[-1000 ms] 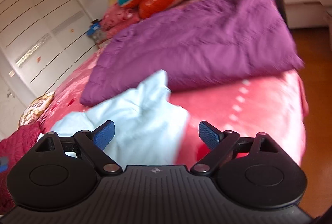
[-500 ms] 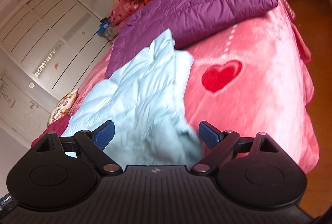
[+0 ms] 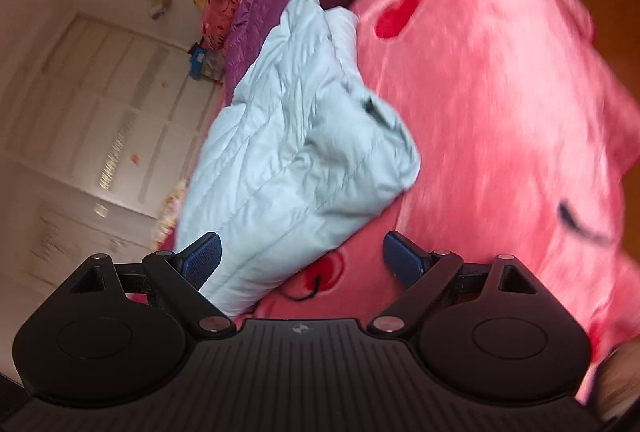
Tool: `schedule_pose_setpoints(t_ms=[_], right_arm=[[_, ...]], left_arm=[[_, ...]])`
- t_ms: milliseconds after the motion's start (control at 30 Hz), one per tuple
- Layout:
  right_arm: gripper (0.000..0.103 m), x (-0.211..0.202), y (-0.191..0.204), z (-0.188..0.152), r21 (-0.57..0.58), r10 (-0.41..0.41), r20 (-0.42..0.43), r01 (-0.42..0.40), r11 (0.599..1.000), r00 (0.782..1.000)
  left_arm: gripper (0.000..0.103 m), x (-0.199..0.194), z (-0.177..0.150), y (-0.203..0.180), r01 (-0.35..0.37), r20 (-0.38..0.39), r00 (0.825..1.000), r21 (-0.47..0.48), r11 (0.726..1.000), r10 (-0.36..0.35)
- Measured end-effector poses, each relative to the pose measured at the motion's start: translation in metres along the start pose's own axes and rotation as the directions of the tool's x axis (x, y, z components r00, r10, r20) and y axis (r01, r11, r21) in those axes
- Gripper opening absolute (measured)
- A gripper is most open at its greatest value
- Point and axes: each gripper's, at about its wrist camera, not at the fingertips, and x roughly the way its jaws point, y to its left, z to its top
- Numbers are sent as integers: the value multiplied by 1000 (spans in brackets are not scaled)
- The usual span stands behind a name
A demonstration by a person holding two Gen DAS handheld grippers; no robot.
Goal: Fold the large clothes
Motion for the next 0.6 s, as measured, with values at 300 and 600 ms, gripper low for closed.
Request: schedule_pose_setpoints(t_ms=[300, 600], right_arm=[[103, 1, -8, 2, 75, 65, 141, -76, 994, 988], [103, 30, -6, 31, 40, 103, 152, -110, 993, 983]], left_arm=[[97, 35, 13, 14, 87, 53, 995, -176, 980, -79], [101, 63, 40, 18, 122, 64, 992, -166, 978, -113]])
